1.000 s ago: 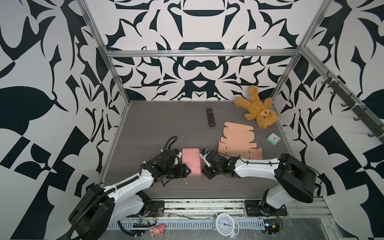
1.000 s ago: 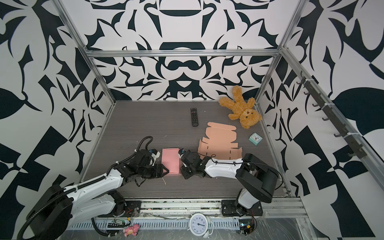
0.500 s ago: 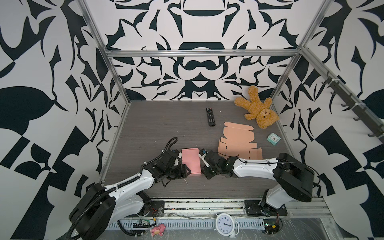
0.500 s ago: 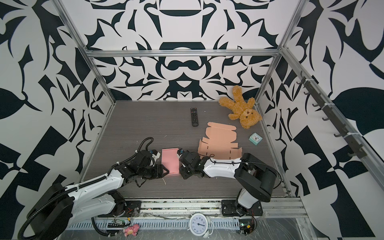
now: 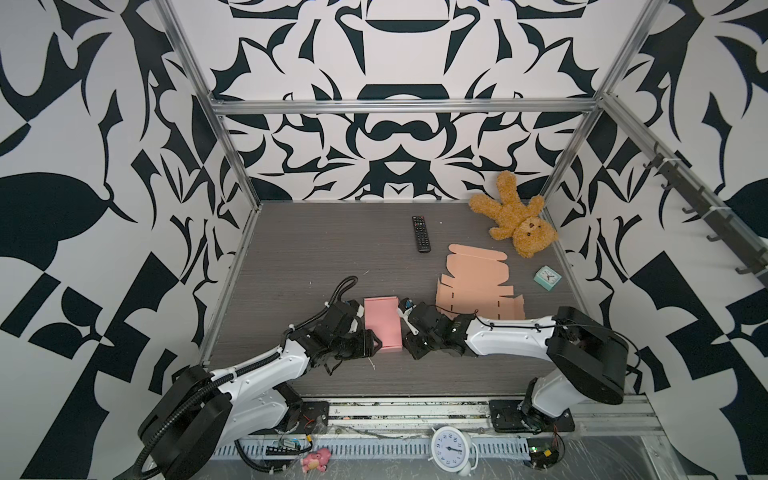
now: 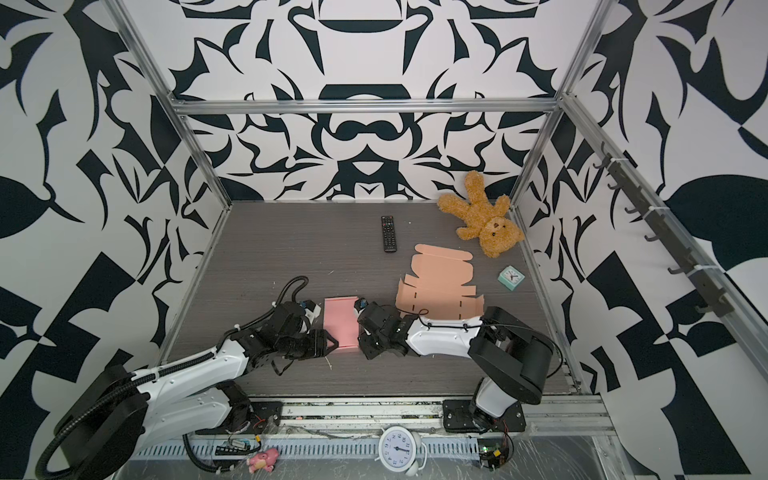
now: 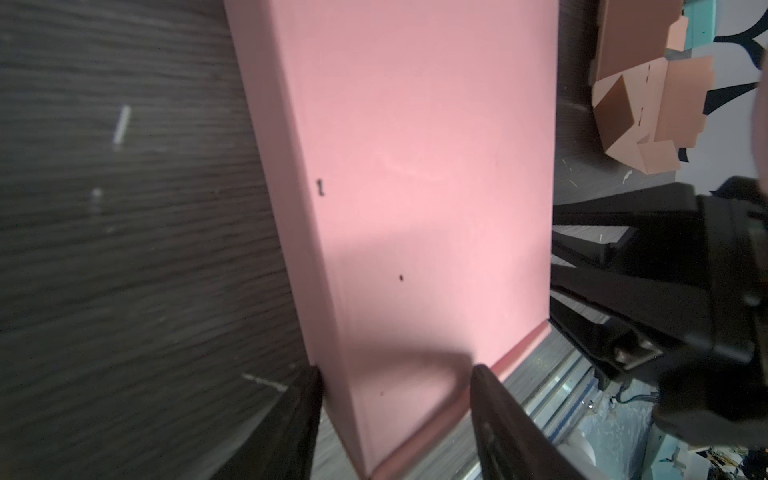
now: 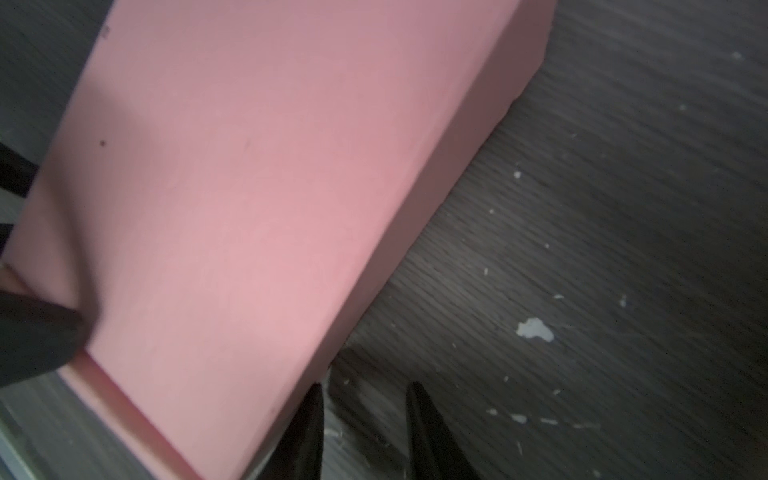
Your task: Fold the paper box
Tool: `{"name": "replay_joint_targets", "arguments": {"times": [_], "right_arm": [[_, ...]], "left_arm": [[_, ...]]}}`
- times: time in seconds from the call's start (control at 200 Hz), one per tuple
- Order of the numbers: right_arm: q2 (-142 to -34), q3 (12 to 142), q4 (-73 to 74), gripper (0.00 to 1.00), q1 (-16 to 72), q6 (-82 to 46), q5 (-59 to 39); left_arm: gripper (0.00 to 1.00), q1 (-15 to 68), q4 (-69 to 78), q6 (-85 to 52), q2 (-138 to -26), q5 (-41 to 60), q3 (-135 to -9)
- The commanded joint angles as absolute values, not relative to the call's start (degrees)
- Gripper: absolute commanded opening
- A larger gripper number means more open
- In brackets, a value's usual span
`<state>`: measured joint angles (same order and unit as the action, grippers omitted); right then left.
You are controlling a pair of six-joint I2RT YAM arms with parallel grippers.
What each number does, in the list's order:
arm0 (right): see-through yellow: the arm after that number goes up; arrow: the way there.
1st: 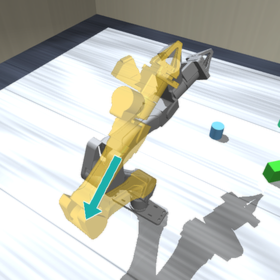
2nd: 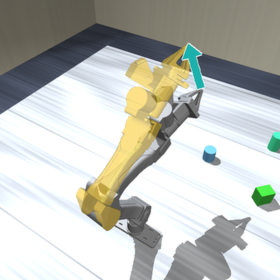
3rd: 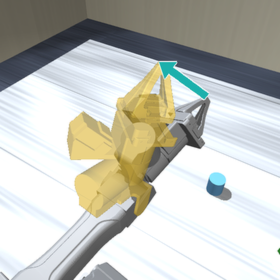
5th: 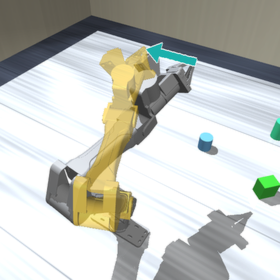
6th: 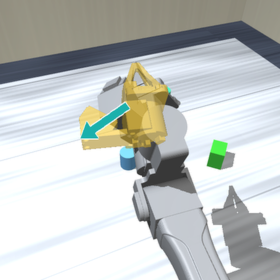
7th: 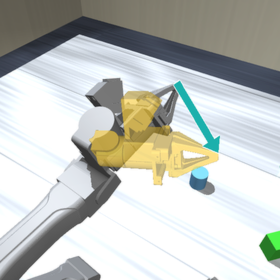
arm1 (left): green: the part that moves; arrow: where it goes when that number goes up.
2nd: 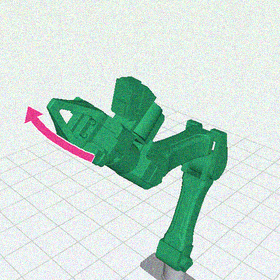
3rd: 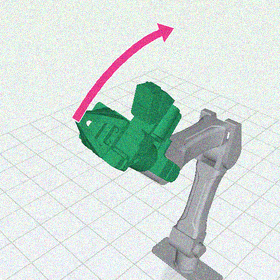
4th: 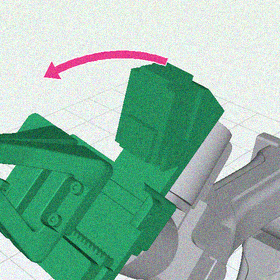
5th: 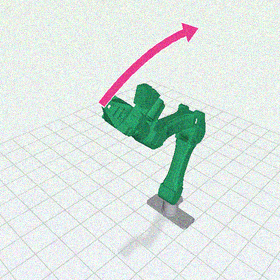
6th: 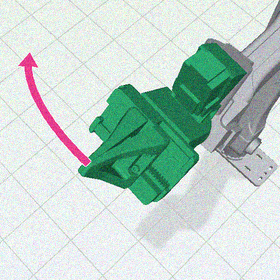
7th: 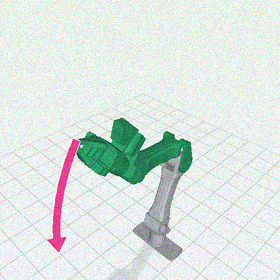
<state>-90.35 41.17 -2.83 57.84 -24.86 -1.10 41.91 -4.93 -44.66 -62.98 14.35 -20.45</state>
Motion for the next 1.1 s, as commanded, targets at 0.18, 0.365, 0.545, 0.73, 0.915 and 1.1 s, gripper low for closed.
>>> {"name": "replay_joint_targets", "arguments": {"times": [0.18,0.365,0.545,0.73,0.915,1.1], "right_arm": [[-87.4,38.2,0.0,0.36,55.5,-23.9,-2.9],[-85.4,38.4,-3.3,0.36,54.2,-21.8,-1.1],[-84.8,40.7,-3.9,0.34,51.7,-20.0,-0.5],[-87.5,45.1,-4.0,0.29,49.0,-17.7,-1.6],[-90.9,49.2,-4.6,0.24,47.7,-15.9,-2.4],[-95.0,53.5,-6.6,0.22,46.7,-14.0,-1.4]], "left_arm": [[0.76,42.4,-6.4,-43.4,-60.9,14.1,-20.4],[0.80,40.3,-11.1,-40.9,-56.4,13.1,-21.2],[0.81,35.3,-15.1,-37.0,-54.1,14.9,-23.0],[0.80,29.6,-15.2,-33.2,-58.4,20.1,-27.1],[0.80,26.7,-12.9,-31.3,-63.3,23.2,-30.4],[0.80,26.0,-12.0,-29.8,-68.2,23.3,-33.8]]}}
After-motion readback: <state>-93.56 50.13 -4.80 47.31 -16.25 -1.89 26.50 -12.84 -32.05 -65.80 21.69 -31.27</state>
